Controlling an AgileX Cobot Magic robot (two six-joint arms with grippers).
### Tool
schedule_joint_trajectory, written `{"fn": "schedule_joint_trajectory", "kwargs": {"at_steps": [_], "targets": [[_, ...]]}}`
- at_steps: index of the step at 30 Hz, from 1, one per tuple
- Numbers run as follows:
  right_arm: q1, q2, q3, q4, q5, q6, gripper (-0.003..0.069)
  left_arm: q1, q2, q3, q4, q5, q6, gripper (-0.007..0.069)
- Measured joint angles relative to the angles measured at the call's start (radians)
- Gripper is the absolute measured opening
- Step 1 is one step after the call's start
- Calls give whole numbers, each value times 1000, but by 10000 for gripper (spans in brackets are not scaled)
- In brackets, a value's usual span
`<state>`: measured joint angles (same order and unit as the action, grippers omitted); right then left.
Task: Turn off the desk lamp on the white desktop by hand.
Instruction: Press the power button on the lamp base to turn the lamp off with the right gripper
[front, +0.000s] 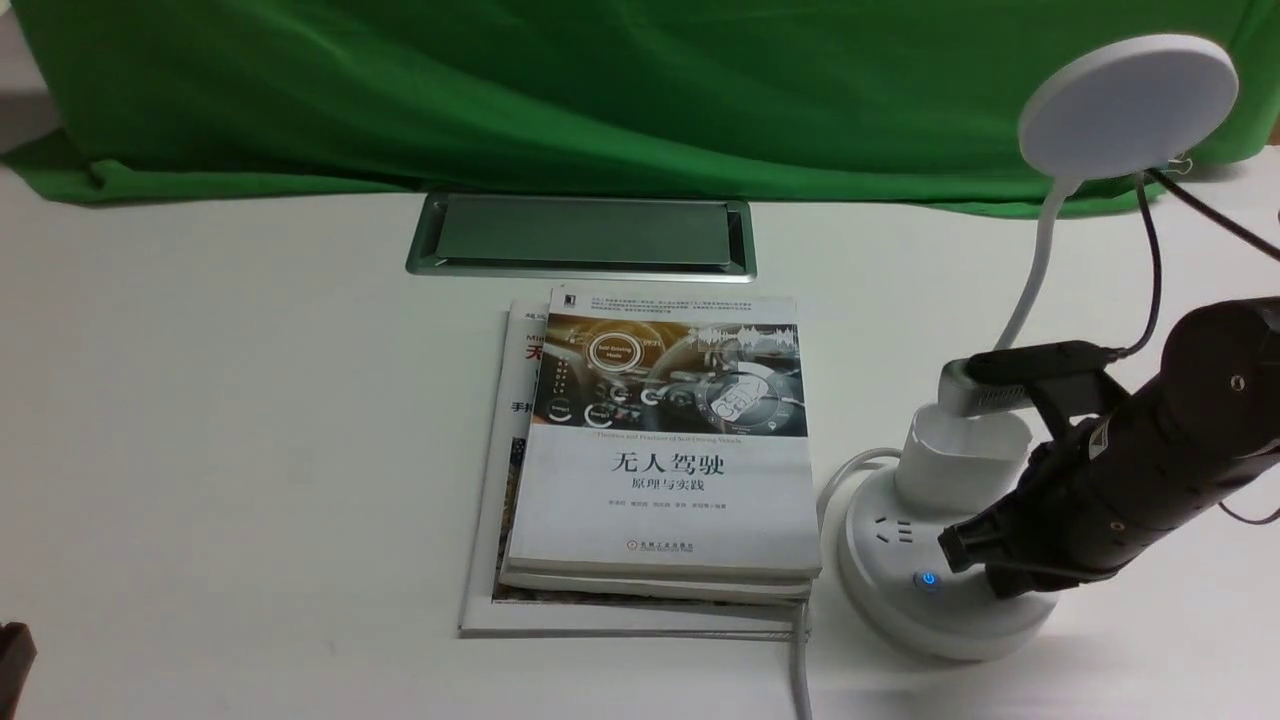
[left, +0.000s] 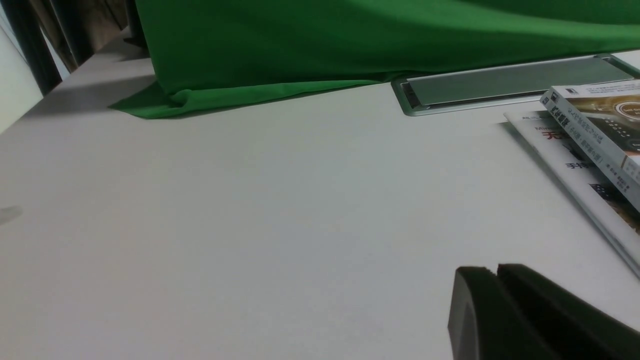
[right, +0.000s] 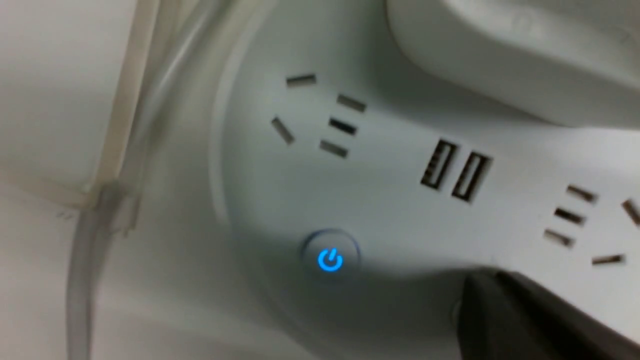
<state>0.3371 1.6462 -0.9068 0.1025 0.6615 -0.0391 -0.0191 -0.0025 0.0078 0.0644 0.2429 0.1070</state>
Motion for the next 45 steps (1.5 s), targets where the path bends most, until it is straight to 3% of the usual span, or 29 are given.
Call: {"fn": "schedule_joint_trajectory", "kwargs": {"at_steps": [45], "targets": [[0, -65, 5, 0, 5, -3, 34, 0, 0, 0, 0, 0, -1, 20]]}}
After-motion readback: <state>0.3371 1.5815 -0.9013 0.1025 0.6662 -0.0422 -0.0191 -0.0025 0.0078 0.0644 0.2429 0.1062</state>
